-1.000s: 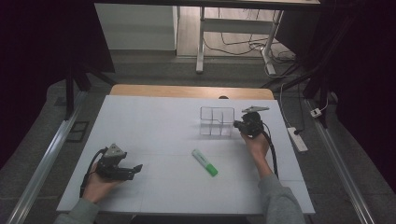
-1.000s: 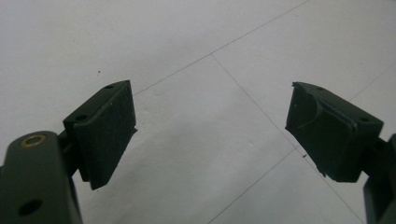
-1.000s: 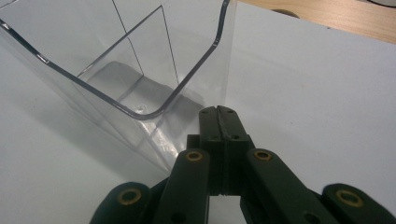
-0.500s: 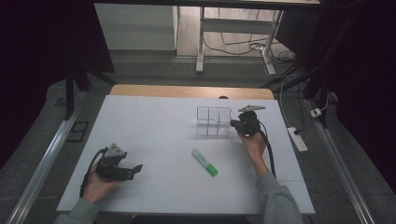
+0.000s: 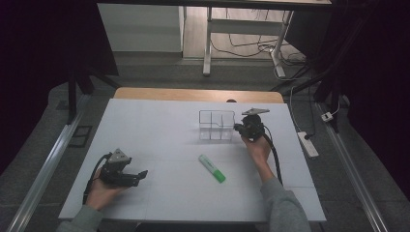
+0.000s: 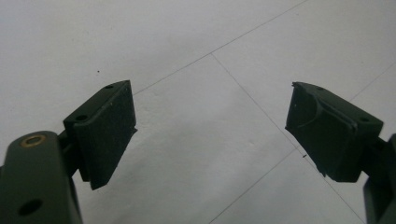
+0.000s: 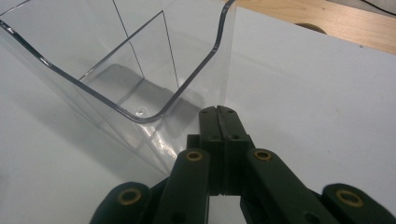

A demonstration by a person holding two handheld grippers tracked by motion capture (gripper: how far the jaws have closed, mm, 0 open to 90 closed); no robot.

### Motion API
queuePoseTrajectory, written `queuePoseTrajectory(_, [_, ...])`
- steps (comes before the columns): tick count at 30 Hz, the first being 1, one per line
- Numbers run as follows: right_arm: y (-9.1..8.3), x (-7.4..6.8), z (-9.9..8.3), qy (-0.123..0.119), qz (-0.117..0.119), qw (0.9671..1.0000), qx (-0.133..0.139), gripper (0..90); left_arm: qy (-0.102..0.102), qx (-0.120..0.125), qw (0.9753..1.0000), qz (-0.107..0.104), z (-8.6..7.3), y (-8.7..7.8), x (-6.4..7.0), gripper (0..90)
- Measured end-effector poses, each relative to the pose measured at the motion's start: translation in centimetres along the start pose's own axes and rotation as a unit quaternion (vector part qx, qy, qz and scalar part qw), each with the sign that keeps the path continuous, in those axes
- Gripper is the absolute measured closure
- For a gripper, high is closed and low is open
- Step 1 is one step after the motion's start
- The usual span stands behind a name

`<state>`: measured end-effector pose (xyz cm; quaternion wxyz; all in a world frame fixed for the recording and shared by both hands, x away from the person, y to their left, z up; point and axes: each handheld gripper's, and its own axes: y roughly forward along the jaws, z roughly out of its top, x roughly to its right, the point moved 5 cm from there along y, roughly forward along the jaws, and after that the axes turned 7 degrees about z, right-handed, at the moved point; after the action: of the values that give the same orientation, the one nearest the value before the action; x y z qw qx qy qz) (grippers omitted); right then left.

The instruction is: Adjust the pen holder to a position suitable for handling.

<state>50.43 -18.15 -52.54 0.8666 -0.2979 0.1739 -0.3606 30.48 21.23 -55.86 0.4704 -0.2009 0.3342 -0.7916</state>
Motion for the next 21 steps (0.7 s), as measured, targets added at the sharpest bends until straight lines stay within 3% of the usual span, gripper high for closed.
queuePoseTrajectory(21, [1.9, -2.4, 1.1, -0.020, 0.019, 0.9996, -0.003, 89.6, 0.001, 0.000, 1.0000, 0.002, 0.0, 0.0, 0.0, 15.7])
